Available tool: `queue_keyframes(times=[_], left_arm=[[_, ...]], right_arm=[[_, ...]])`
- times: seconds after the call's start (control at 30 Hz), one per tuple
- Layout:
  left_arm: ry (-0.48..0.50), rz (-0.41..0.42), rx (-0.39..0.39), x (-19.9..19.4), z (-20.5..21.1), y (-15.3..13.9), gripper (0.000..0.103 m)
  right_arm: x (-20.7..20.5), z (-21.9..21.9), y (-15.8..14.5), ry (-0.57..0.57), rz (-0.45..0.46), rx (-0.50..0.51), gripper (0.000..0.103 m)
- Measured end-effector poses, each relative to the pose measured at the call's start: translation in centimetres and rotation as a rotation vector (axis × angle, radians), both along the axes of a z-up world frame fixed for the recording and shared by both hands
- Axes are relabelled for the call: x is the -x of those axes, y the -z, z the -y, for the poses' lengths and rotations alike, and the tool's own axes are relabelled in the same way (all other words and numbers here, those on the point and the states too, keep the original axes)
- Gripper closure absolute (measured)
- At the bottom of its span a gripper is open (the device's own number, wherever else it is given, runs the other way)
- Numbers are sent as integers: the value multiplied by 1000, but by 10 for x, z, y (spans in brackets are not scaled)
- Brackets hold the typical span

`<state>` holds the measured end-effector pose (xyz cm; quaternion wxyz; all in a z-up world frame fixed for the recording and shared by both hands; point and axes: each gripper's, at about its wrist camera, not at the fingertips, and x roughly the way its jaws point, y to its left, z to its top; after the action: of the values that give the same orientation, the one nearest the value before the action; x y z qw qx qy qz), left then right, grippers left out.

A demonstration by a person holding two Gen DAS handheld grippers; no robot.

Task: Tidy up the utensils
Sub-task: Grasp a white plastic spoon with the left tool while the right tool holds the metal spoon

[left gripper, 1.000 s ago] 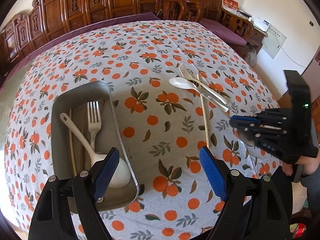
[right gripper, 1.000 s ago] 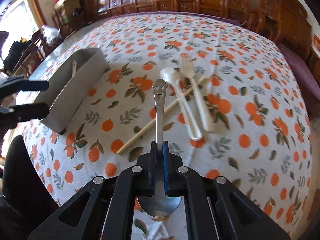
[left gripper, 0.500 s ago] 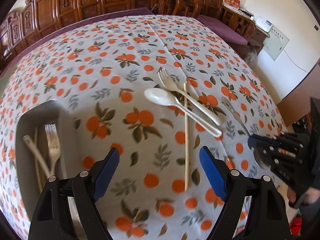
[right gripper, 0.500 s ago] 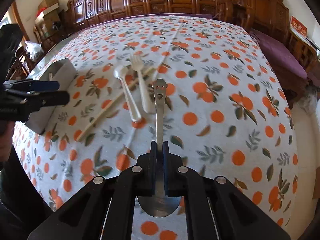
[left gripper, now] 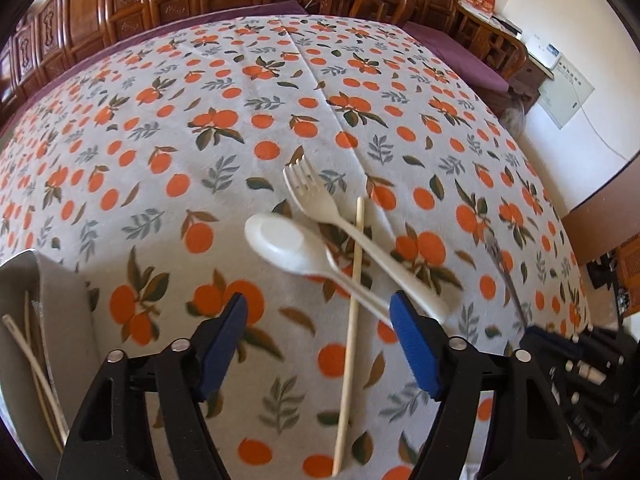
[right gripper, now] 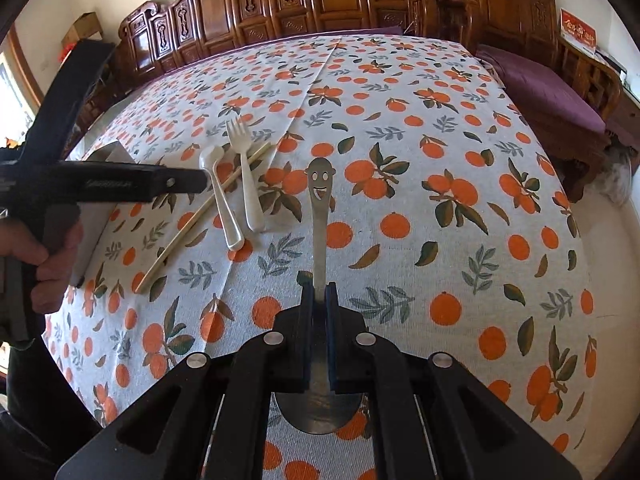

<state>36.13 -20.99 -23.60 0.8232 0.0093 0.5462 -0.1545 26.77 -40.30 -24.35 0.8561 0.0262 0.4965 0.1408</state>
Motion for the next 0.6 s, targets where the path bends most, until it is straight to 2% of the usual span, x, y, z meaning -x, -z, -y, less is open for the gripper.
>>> queue_keyframes(times=[0.17, 0.33, 0.37, 0.53, 0.6], left_arm=[[-32, -89, 94, -14, 2, 11, 57], [-53, -95, 100, -20, 5, 13, 65], [-54, -98, 103, -21, 5, 13, 73], [-52, -100, 118, -24, 6, 13, 89], [-41, -99, 113, -23, 8, 12, 100]], right_arm=[[-1, 2, 2, 7, -3, -5, 96], [1, 3, 3, 12, -5, -6, 96], [1, 3, 3, 12, -6, -6, 96], [2, 0, 3, 8, -7, -3, 96], [3, -1, 2, 5, -6, -3, 96]])
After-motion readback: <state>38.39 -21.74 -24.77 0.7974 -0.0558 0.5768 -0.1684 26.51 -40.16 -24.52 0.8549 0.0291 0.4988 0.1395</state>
